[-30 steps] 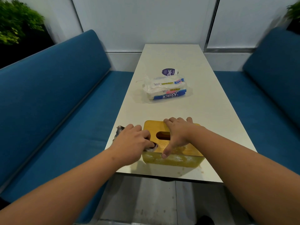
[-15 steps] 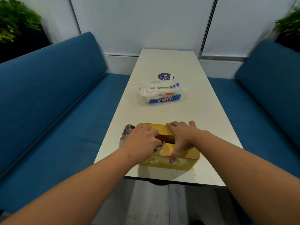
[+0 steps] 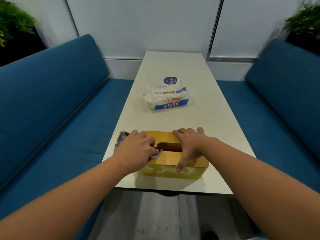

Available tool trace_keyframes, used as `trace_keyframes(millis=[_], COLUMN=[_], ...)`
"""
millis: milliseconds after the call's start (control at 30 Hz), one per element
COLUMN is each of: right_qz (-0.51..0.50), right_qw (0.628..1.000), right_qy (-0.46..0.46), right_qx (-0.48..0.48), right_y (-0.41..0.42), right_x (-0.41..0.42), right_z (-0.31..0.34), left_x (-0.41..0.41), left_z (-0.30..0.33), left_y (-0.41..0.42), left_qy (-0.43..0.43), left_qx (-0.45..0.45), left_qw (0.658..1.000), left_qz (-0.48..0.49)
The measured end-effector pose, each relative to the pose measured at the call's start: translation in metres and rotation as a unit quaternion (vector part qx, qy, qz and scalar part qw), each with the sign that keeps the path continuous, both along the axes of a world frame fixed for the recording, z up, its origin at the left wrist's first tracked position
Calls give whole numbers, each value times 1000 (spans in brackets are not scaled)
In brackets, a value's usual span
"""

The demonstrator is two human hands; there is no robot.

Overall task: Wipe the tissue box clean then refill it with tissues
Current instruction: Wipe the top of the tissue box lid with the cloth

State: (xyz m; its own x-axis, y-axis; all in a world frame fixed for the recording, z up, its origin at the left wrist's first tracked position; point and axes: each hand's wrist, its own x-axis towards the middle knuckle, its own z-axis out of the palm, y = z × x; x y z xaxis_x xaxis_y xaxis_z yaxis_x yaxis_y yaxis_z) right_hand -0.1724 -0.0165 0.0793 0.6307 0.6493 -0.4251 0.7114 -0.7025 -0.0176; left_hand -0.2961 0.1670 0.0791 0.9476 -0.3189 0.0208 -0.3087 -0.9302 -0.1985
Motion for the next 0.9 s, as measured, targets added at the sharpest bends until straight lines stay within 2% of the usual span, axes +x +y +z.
trace_keyframes(millis=[200,400,567,700,900], right_qz=[2,1,-3,-3,0], right_qw=[1000,1000,1000,1000,1000], right_qy=[-12,-2,-8,0,-13], right_qx=[-4,-8,-11,-3,-6], right_y=[1,2,2,0,2], right_x=[0,2,2,2,1], right_z=[-1,0,-2,-2,-3], left_x=[6,-11,-4,-13,-7], left_z=[-5,-7,-10,-11,-18], left_y=[-31,14,-23,10,-22], left_qy=[-15,-46,-56,-58,-61], left_qx=[-19,-8,-22,-32,-39], left_qw=[999,997,991,993,989], left_qz=[-39,-59,-115,-95,-129])
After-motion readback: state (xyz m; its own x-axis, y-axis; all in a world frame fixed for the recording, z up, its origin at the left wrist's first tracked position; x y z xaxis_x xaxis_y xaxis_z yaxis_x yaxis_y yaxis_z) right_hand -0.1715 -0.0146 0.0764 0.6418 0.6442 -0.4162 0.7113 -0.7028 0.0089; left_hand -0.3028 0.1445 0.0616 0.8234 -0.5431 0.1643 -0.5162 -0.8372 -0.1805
